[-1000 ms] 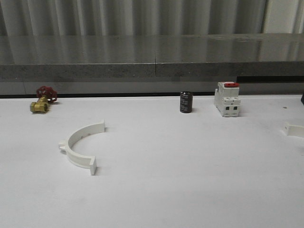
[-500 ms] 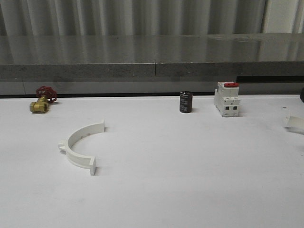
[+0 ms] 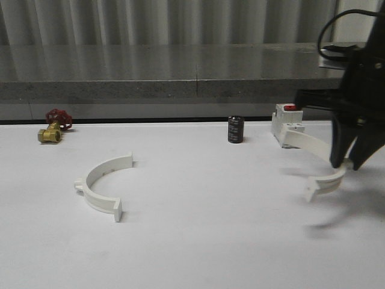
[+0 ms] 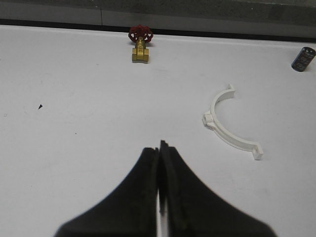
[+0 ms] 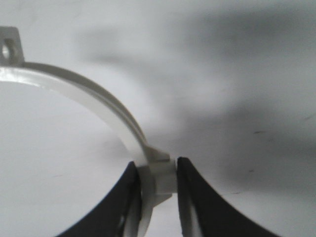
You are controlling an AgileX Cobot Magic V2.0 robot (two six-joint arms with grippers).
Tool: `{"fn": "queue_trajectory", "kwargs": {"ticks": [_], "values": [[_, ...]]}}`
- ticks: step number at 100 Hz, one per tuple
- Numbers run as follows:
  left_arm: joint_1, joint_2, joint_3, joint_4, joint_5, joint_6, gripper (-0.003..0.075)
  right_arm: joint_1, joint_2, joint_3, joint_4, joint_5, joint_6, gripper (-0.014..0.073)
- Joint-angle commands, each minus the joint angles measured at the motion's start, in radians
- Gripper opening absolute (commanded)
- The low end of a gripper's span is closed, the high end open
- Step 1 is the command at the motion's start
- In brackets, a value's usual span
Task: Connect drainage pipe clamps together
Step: 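Carry the clamp half with the right gripper to the placed half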
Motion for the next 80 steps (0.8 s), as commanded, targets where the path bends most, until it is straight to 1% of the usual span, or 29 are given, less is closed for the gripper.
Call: {"fn": "queue_trajectory", "kwargs": {"ticks": [1, 10, 19, 30, 43, 60, 80], "values": [[0.003, 0.008, -0.024, -0.005, -0.066, 0.0, -0.0021, 0.068, -0.049, -0.028, -0.017, -0.007, 0.053, -0.0035], [0.003, 0.008, -0.024, -0.005, -0.066, 0.0, -0.0021, 0.127, -0.035, -0.049, -0.038, 0.003, 0.099, -0.0035], [0.003, 0.008, -0.024, -0.005, -0.066, 0.0, -0.0021, 0.159, -0.008, -0.085, -0.05, 0.017, 0.14, -0.0035], [0.003, 0.008, -0.024, -0.005, -0.066, 0.0, -0.0021, 0.227, 0.037, -0.146, -0.132, 0.046, 0.235, -0.0035], [0.003, 0.008, -0.024, -0.005, -0.066, 0.0, -0.0021, 0.305, 0.103, -0.258, -0.232, 0.097, 0.346, -0.0035], [0.003, 0.008, -0.024, -0.005, -0.066, 0.0, -0.0021, 0.378, 0.205, -0.41, -0.268, 0.138, 0.353, -0.0035], [0.003, 0.008, -0.024, -0.005, -0.066, 0.0, -0.0021, 0.416, 0.314, -0.55, -0.266, 0.177, 0.353, -0.0035]]}}
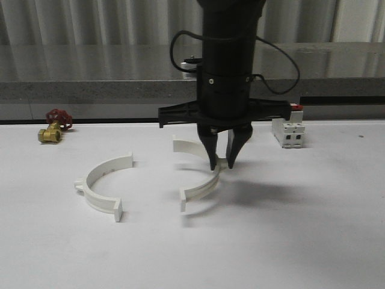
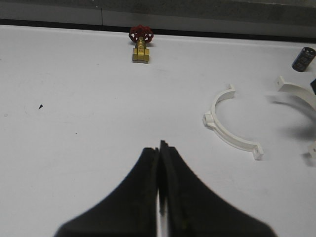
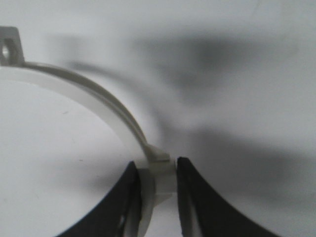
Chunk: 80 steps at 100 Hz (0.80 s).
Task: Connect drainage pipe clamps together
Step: 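Carry the clamp half with the right gripper to the placed half, then press the held half against the other half and open the right gripper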
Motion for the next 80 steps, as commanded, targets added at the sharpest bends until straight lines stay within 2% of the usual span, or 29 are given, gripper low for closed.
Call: {"fn": "queue_trajectory", "kwargs": {"ticks": [1, 35, 72, 80], "values": [[0.003, 0.008, -0.024, -0.005, -0.066, 0.0, -0.0021, 0.008, -0.016, -0.084, -0.027, 0.021, 0.003, -0.0035], [0.003, 0.008, -0.024, -0.005, -0.066, 0.0, -0.0021, 0.042, 0.104, -0.273, 0.07, 0.082, 0.003, -0.0035], [0.003, 0.008, -0.024, -0.005, -0.066, 0.0, -0.0021, 0.047, 0.14, -0.277, 0.153, 0.053, 0.007, -0.0035], [0.003, 0.008, -0.024, -0.005, -0.066, 0.0, -0.0021, 0.047, 0.145, -0.277, 0.153, 0.04, 0.023, 0.001]]}}
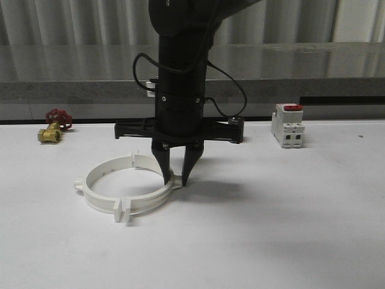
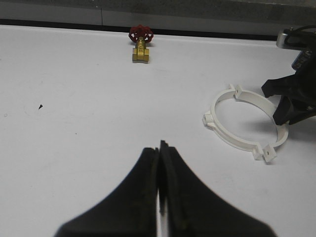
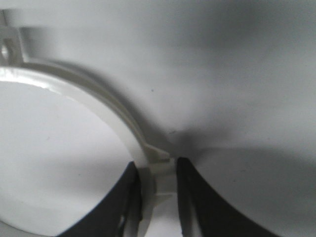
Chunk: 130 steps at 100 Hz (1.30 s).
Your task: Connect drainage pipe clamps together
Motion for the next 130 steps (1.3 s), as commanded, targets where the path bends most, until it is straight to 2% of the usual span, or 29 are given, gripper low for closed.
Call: {"fn": "queue_trajectory", "kwargs": {"ticks": [1, 6, 18, 25, 43, 54, 59, 64, 72, 85, 107, 130], "values": [[0.003, 0.008, -0.024, -0.005, -0.066, 0.0, -0.0021, -0.001, -0.05, -0.027, 0.004, -0.035, 0.014, 0.0027], [0.003, 0.008, -0.024, -0.005, -0.066, 0.0, -0.0021, -0.001, -0.05, -0.027, 0.004, -0.05, 0.017, 0.0093], [0.003, 0.008, -0.024, -0.005, -0.066, 0.0, -0.0021, -0.001, -0.05, -0.027, 0.004, -0.086, 0.04, 0.0334], [0.003, 0.008, -0.024, -0.005, -0.066, 0.0, -0.0021, -0.001, -0.05, -0.027, 0.004, -0.087, 0.04, 0.0406], [0.003, 0.008, -0.024, -0.005, -0.066, 0.0, -0.0021, -0.001, -0.082, -0.025, -0.014, -0.088, 0.018, 0.0414], [0.003, 0.008, -0.024, -0.005, -0.066, 0.0, -0.0021, -0.001, -0.124, -0.023, -0.016, -0.082, -0.127, 0.0414], [0.003, 0.008, -0.024, -0.005, -0.066, 0.0, -0.0021, -0.001, -0.146, -0.023, -0.014, -0.074, -0.223, 0.0398], [0.003, 0.008, -0.024, -0.005, -0.066, 0.0, -0.0021, -0.002, -0.172, -0.022, -0.011, -0.059, -0.325, 0.0347], [0.003, 0.008, -0.024, -0.005, -0.066, 0.0, -0.0021, -0.01, -0.202, -0.022, -0.006, -0.023, -0.462, 0.0192], [0.003, 0.008, -0.024, -0.005, -0.066, 0.0, -0.0021, -0.032, -0.246, -0.022, 0.001, 0.034, -0.554, -0.0069], [0.003, 0.008, -0.024, -0.005, -0.066, 0.0, -0.0021, -0.079, -0.338, 0.052, 0.022, 0.044, -0.705, -0.0067], [0.003, 0.008, -0.024, -0.005, -0.066, 0.0, -0.0021, -0.198, -0.506, 0.284, 0.028, -0.019, -0.706, -0.0067]]}}
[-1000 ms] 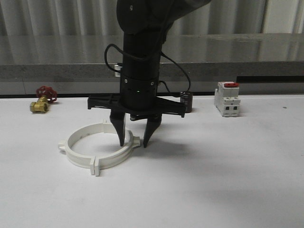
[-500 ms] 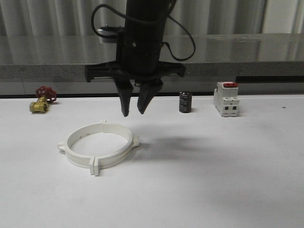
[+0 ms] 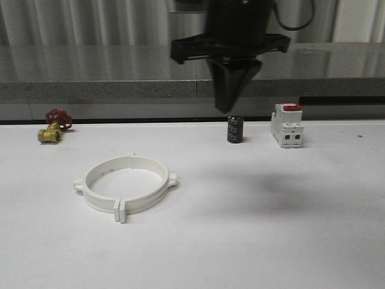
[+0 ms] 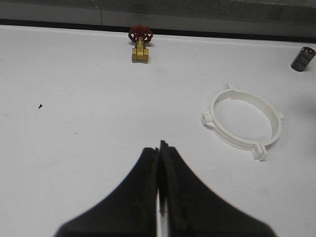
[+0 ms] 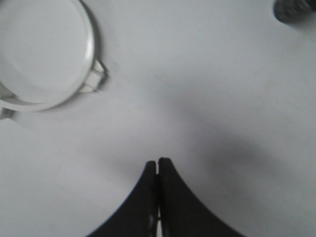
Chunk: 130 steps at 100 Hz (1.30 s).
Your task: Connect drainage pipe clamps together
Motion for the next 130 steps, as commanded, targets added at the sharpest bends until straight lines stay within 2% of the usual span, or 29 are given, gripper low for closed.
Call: {"fn": "queue_trajectory", "kwargs": {"ticks": [1, 40, 77, 103, 120, 130], "values": [[0.003, 0.008, -0.024, -0.005, -0.066, 0.0, -0.0021, -0.048, -0.126, 0.063, -0.002, -0.055, -0.012, -0.0067], [0.003, 0.008, -0.024, -0.005, -0.066, 0.0, -0.0021, -0.288, -0.467, 0.455, -0.002, -0.201, 0.087, -0.0067], [0.003, 0.008, -0.024, -0.005, -0.066, 0.0, -0.0021, -0.516, -0.765, 0.752, -0.008, -0.342, 0.104, -0.0067], [0.003, 0.008, -0.024, -0.005, -0.066, 0.0, -0.0021, -0.571, -0.989, 0.918, -0.016, -0.47, 0.103, -0.0067], [0.003, 0.008, -0.024, -0.005, -0.066, 0.0, -0.0021, -0.568, -1.128, 1.028, -0.05, -0.689, 0.083, -0.0067], [0.003, 0.008, -0.024, -0.005, -0.066, 0.0, -0.0021, -0.568, -1.221, 1.106, -0.05, -0.762, 0.083, -0.0067]]}}
